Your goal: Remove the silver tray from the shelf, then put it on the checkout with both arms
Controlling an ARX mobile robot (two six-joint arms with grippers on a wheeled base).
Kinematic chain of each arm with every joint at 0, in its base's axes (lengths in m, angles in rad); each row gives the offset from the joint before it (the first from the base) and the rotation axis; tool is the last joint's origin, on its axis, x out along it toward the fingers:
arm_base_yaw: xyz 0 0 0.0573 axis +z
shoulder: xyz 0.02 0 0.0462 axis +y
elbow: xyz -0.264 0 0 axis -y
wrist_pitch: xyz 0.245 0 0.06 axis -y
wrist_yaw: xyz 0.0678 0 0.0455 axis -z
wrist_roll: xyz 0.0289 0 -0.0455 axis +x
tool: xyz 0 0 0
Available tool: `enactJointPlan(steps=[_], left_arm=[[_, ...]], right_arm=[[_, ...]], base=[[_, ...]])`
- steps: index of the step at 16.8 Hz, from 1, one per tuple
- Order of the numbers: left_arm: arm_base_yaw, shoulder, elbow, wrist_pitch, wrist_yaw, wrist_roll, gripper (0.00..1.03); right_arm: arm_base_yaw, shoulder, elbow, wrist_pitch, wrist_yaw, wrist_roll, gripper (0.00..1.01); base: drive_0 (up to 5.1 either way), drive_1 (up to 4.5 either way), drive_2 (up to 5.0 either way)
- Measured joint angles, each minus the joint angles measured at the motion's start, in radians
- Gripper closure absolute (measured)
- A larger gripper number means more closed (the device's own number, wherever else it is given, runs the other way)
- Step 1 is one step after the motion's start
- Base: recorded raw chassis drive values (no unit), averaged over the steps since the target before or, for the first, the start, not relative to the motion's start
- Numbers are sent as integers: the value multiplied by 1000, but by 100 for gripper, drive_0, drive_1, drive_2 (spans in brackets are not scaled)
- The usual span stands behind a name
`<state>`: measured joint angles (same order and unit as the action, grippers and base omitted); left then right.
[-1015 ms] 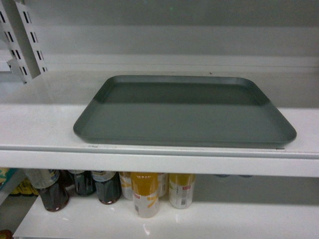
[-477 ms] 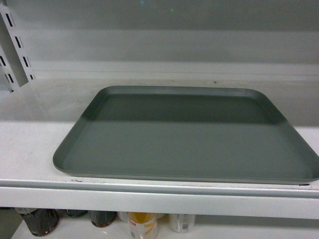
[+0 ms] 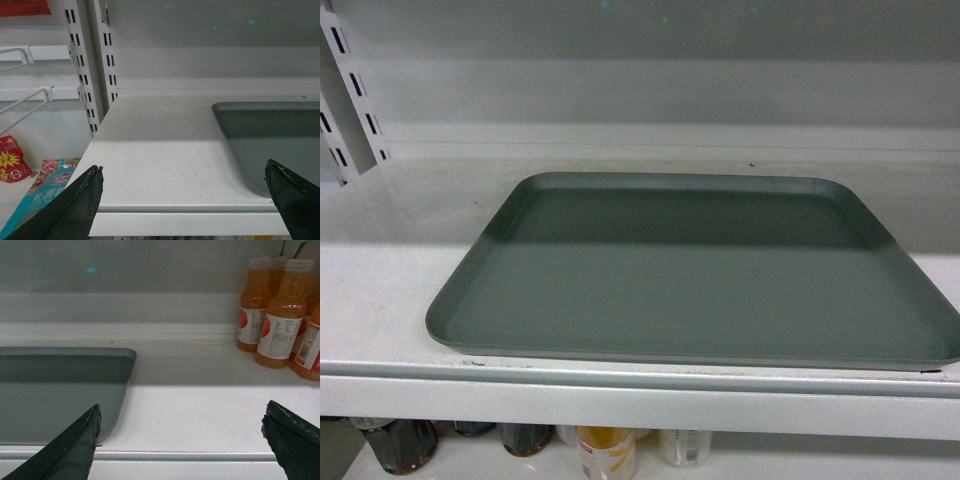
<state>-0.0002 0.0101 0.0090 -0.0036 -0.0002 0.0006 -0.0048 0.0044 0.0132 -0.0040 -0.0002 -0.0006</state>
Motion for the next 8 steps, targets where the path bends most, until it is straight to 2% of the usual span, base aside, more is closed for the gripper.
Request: enactJointPlan(steps=[8], left_arm=[[0,0,0,0,0,0,5]], right_arm=[[0,0,0,0,0,0,3]], base=[[0,0,0]])
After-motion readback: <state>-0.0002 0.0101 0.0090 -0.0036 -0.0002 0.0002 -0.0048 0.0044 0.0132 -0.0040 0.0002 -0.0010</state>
